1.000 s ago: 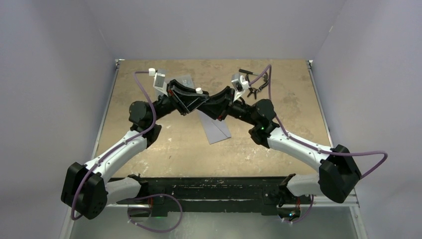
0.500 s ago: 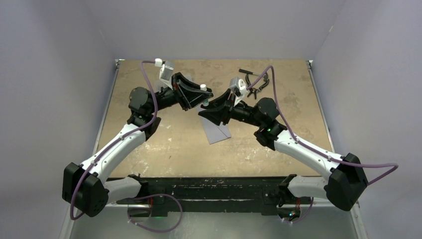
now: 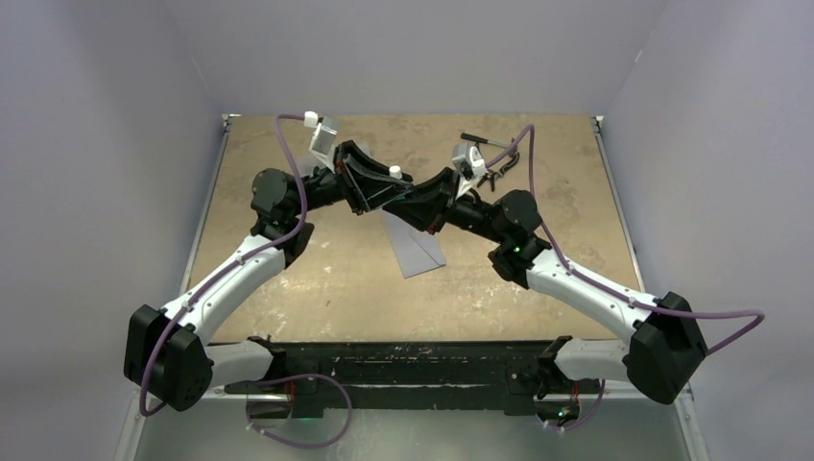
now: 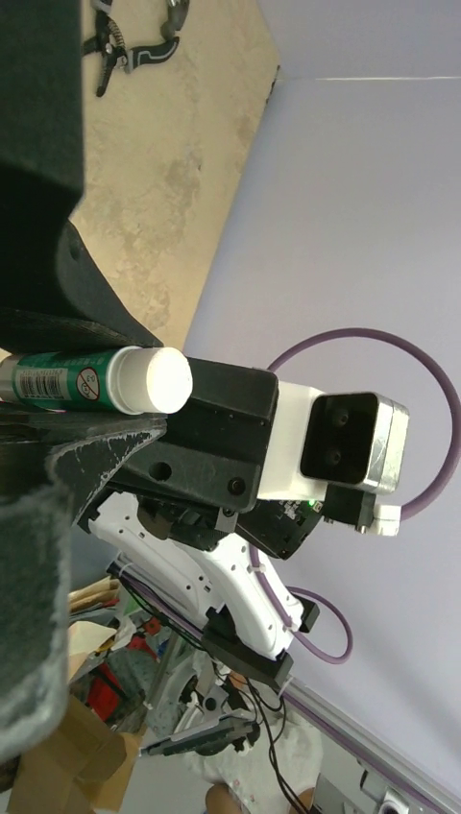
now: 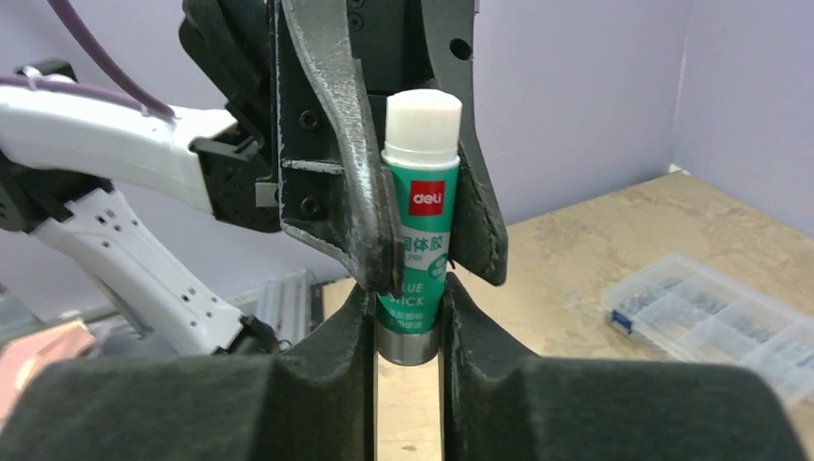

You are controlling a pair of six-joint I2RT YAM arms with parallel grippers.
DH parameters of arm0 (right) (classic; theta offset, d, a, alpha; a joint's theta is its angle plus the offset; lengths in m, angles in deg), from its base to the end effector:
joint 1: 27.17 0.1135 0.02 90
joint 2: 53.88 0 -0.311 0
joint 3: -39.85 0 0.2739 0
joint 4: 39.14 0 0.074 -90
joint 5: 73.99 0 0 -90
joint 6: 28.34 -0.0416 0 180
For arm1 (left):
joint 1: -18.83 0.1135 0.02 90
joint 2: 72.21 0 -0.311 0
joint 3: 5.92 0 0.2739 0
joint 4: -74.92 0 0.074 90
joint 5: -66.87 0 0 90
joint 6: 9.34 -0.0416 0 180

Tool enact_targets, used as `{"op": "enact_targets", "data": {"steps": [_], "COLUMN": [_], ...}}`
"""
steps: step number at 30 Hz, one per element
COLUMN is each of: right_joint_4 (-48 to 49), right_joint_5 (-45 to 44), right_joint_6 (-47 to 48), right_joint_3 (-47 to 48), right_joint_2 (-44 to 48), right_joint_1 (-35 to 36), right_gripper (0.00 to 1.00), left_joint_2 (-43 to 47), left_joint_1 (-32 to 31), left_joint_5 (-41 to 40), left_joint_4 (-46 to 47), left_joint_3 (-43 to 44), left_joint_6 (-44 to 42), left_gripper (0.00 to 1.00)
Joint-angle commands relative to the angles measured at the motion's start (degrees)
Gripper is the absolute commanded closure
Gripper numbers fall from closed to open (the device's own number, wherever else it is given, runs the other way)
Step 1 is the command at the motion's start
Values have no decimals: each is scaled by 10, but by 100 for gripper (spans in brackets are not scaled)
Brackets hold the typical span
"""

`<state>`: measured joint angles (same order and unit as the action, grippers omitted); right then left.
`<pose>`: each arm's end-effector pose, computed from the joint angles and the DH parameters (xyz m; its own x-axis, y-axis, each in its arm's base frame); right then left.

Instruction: Place the letter into the envelope and seal it

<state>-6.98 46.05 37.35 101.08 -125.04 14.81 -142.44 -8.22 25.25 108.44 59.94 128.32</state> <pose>0.2025 0.2103 0.4022 -0.1239 0.3679 -0.9216 -0.9574 0.1998 0.2085 0.2323 -0.1535 0.4348 -0.3609 -0.3670 -0.8574 0.9157 0.0347 -0.4003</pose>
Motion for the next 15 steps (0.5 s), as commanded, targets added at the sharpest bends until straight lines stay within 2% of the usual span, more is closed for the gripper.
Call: {"op": "enact_targets", "data": {"steps": [1, 2, 3, 6, 8, 11, 15], "right_joint_4": [54, 57, 63, 100, 142, 191, 193], "right_joint_5": [-14, -16, -21, -44, -60, -70, -34], "right_joint_6": [-12, -15, -19, -43, -69, -99, -99], "right_joint_3": [4, 4, 3, -5, -16, -27, -9], "right_joint_2": [17, 17, 18, 20, 20, 18, 4], "right_joint_1": [-1, -1, -1, -1, -1, -1, -1], "right_gripper": [92, 97, 100, 100, 100, 100, 100], "left_joint_2": [7, 8, 9, 15, 19, 20, 9], "left_joint_1": [1, 1, 1, 1, 1, 1, 1], "left_joint_5": [-1, -5, -13, -47, -63, -65, -47], "left_joint_4": [50, 53, 52, 66, 91, 93, 112], "left_joint_3": [15, 15, 14, 1, -16, -26, -24], "left_joint_6": [41, 47, 52, 73, 84, 91, 106], "left_gripper": [100, 99, 92, 70, 62, 60, 60]}}
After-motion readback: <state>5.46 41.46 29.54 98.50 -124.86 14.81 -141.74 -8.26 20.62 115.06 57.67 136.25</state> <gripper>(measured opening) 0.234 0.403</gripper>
